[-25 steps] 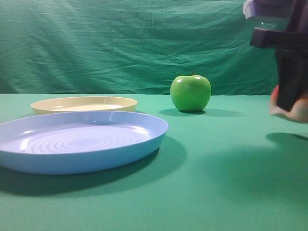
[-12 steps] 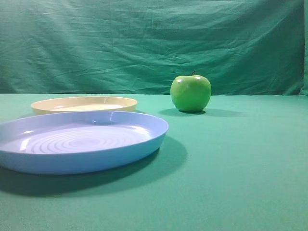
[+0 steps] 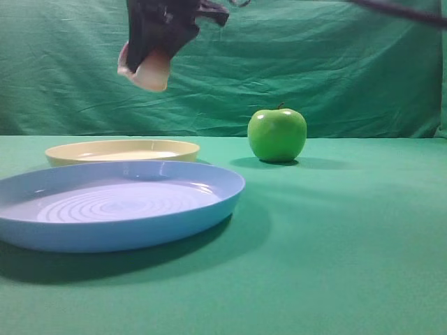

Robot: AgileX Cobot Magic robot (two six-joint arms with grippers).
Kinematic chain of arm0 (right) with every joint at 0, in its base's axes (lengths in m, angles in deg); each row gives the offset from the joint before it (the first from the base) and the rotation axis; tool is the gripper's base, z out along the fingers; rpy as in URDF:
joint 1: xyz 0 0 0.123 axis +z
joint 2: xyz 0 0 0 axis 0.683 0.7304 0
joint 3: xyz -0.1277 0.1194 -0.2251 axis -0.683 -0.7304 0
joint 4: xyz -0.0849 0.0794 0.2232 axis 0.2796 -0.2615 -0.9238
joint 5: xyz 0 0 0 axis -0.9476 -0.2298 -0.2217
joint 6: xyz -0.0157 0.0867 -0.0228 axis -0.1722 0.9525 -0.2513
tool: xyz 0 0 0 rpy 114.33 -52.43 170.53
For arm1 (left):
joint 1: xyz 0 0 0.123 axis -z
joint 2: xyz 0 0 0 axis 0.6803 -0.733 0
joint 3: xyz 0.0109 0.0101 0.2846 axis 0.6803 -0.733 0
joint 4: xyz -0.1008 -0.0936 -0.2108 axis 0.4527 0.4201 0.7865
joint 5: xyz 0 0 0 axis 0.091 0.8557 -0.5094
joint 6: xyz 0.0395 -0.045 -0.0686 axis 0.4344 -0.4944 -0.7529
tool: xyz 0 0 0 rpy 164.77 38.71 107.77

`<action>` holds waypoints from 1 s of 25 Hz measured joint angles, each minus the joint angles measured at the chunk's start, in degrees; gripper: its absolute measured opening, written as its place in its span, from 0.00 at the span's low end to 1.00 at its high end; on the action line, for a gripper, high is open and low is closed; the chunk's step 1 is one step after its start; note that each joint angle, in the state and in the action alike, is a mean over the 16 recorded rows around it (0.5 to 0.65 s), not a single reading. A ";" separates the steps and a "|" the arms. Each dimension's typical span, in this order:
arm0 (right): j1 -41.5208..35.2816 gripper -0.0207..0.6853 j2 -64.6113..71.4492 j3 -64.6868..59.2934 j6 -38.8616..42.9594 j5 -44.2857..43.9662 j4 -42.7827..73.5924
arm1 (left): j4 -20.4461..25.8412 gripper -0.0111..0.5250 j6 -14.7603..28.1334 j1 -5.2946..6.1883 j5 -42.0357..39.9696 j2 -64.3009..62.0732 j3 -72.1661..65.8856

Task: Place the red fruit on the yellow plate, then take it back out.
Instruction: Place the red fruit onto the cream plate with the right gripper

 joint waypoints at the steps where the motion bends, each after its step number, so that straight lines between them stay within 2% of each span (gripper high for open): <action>1: 0.00 0.35 0.69 0.12 -0.26 0.67 -0.26 | 0.00 0.02 0.00 0.00 0.00 0.00 0.00; 12: 0.00 0.79 1.76 1.40 -0.43 0.46 -0.57 | 0.00 0.02 0.00 0.00 0.00 0.00 0.00; 15: 0.00 0.86 -0.06 2.35 0.27 -2.35 0.39 | 0.00 0.02 0.00 0.00 0.00 0.00 0.00; 17: 0.00 0.86 -1.88 3.05 1.61 -5.08 1.76 | 0.00 0.02 0.00 0.00 0.00 0.00 0.00; 19: 0.00 0.81 -4.13 3.76 3.79 -8.23 3.76 | 0.00 0.02 0.00 0.00 0.00 0.00 0.00; 25: 0.00 0.51 -12.71 5.61 11.70 -19.25 11.67 | 0.00 0.02 0.00 0.00 0.00 0.00 0.00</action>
